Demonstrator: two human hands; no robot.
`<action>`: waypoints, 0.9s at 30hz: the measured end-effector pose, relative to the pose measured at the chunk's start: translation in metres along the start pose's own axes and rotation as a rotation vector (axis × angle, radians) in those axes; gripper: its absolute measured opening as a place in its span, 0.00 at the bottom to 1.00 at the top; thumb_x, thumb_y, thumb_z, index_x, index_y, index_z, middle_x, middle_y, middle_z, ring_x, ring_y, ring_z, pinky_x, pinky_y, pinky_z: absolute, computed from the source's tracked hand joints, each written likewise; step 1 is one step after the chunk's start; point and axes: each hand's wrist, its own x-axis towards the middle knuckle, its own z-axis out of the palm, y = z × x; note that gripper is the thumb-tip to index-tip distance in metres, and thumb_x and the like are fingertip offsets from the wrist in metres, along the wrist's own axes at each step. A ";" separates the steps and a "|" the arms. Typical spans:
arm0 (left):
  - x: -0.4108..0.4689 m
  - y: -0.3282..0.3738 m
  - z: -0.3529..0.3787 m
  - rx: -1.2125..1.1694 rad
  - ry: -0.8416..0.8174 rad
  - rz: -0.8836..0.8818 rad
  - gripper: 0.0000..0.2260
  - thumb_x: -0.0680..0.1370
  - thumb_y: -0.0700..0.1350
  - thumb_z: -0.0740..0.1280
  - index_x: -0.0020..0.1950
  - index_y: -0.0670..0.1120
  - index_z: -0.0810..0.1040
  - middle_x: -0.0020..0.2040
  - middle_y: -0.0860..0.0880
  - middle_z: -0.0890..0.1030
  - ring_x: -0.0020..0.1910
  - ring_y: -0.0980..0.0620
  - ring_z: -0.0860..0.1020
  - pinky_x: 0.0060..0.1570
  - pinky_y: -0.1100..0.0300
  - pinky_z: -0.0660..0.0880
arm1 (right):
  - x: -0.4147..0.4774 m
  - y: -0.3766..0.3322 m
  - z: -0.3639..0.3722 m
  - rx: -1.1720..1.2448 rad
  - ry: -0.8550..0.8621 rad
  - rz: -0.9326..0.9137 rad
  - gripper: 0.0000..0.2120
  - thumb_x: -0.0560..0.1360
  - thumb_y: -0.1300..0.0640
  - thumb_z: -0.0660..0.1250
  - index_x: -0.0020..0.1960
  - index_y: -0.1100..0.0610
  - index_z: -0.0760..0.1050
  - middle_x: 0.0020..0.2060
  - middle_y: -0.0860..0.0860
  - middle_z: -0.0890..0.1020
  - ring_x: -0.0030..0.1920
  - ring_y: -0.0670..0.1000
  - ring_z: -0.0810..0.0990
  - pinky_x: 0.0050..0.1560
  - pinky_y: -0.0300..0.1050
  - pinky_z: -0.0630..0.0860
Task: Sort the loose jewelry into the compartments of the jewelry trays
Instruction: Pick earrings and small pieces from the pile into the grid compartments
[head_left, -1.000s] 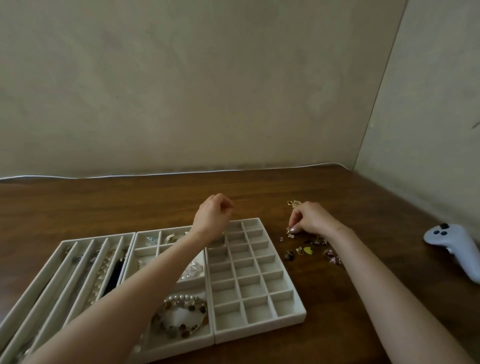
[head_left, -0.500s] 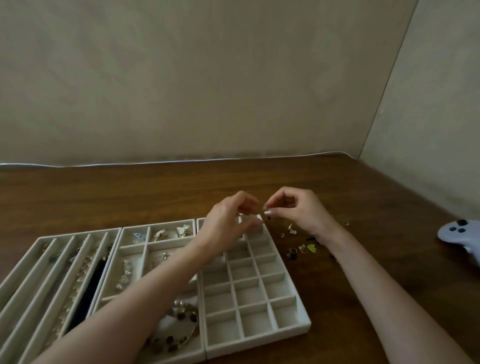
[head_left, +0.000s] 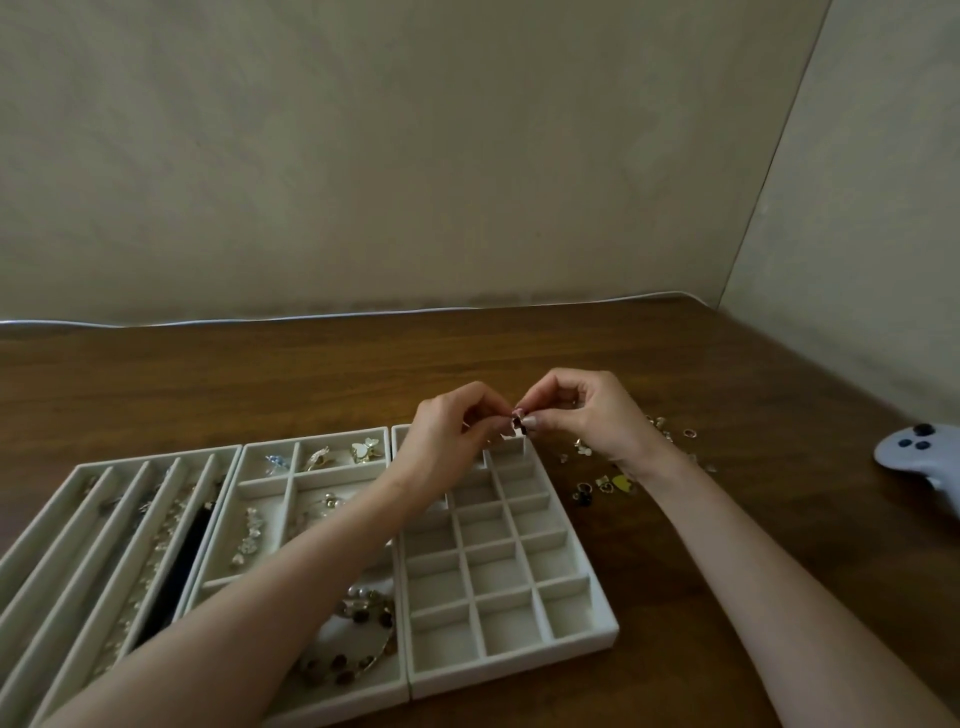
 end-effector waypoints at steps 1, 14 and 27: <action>0.000 0.000 0.000 -0.008 0.009 -0.001 0.04 0.75 0.40 0.68 0.47 0.47 0.79 0.41 0.52 0.81 0.40 0.59 0.79 0.40 0.69 0.75 | 0.000 0.001 -0.001 -0.020 0.011 -0.006 0.07 0.68 0.69 0.72 0.43 0.59 0.80 0.40 0.53 0.84 0.43 0.51 0.83 0.47 0.43 0.79; 0.016 -0.006 0.002 0.259 0.050 -0.041 0.02 0.76 0.45 0.66 0.47 0.48 0.78 0.42 0.53 0.81 0.43 0.57 0.78 0.45 0.62 0.77 | 0.001 0.001 -0.024 -0.165 0.207 0.028 0.05 0.73 0.63 0.68 0.48 0.56 0.79 0.43 0.51 0.83 0.44 0.47 0.83 0.47 0.41 0.80; 0.034 0.015 0.033 0.502 -0.029 0.064 0.07 0.75 0.50 0.67 0.47 0.48 0.75 0.45 0.53 0.77 0.46 0.54 0.75 0.45 0.57 0.76 | 0.001 0.012 -0.057 -0.263 0.477 0.058 0.04 0.75 0.63 0.67 0.48 0.57 0.80 0.39 0.50 0.83 0.36 0.44 0.81 0.35 0.33 0.76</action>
